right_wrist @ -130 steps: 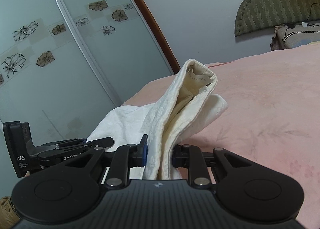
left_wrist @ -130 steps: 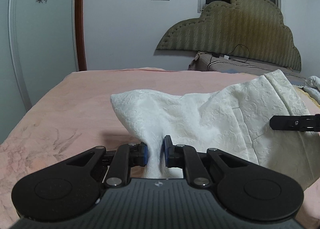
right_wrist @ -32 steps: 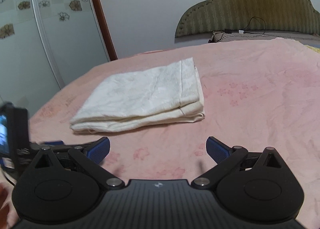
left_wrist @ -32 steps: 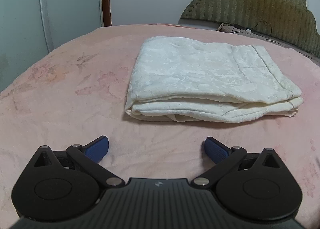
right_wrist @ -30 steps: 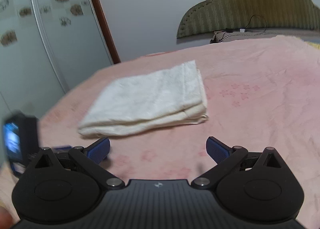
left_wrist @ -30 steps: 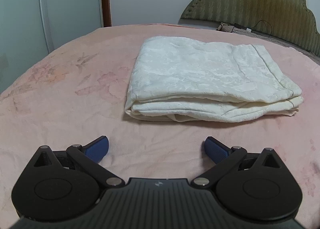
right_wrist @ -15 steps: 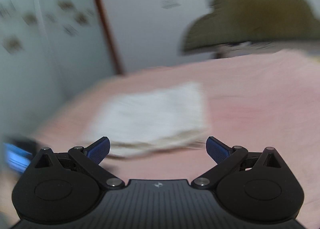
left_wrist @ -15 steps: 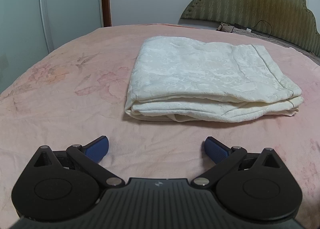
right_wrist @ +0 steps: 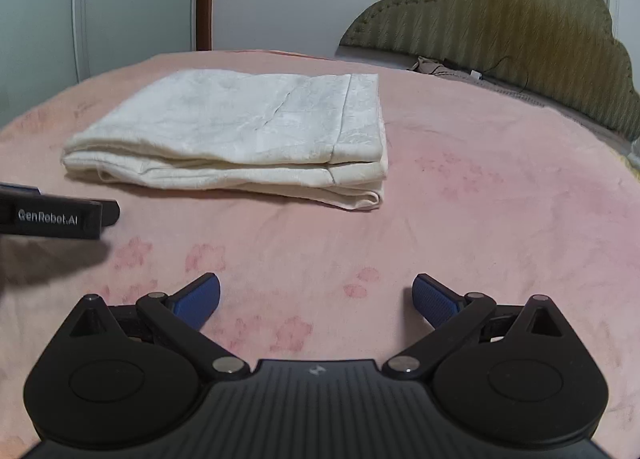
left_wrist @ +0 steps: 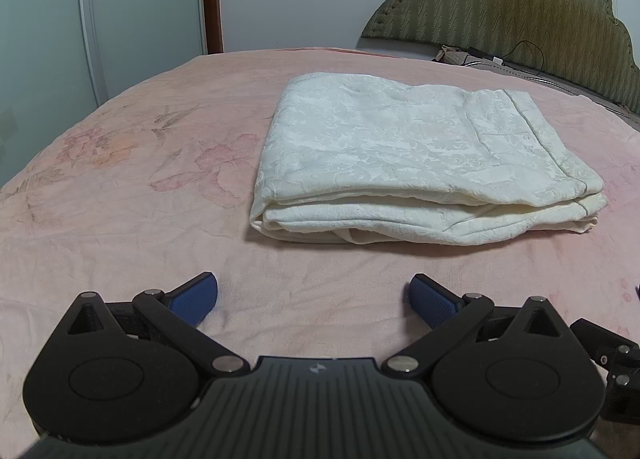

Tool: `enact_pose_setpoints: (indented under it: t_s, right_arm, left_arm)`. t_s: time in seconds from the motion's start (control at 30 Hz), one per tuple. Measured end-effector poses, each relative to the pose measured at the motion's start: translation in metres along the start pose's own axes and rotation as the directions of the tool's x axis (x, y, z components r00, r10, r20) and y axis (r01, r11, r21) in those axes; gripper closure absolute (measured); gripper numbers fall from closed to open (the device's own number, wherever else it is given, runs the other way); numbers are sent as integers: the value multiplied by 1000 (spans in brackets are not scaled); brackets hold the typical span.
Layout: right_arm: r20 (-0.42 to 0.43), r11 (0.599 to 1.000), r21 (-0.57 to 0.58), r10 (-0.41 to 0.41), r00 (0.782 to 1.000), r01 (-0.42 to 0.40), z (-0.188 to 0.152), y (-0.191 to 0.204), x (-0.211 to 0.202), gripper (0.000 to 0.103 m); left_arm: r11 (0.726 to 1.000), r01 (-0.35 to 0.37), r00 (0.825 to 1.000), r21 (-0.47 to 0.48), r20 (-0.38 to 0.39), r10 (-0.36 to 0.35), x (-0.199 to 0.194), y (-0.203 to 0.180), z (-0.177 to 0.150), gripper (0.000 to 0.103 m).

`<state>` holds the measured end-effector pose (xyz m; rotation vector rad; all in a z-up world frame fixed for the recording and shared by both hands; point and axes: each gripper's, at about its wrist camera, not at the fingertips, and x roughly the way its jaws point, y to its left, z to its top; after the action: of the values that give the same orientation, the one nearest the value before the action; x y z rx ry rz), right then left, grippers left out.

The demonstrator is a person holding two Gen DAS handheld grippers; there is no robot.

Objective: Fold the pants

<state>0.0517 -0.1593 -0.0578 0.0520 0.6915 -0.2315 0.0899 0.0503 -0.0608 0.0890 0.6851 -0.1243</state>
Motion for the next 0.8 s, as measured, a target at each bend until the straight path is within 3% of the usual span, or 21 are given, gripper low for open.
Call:
enact_pose_setpoints:
  t_s: [0.13,0.5,0.8]
  right_arm:
    - [-16,997,62,43,999,-42,1,-11,4,0]
    - [-18,998,58,-9,1000,10,-1,8,1,0]
    - [-22,996,83,11,1000,-9,-2,1,2,0]
  left_arm:
    - [1000,0,1000,0,0,0,0,0,1,0]
    - [1000,0,1000,0,0,0,0,0,0,0]
    - [1000,-9,1000,1,4,9,-2,-3,0,0]
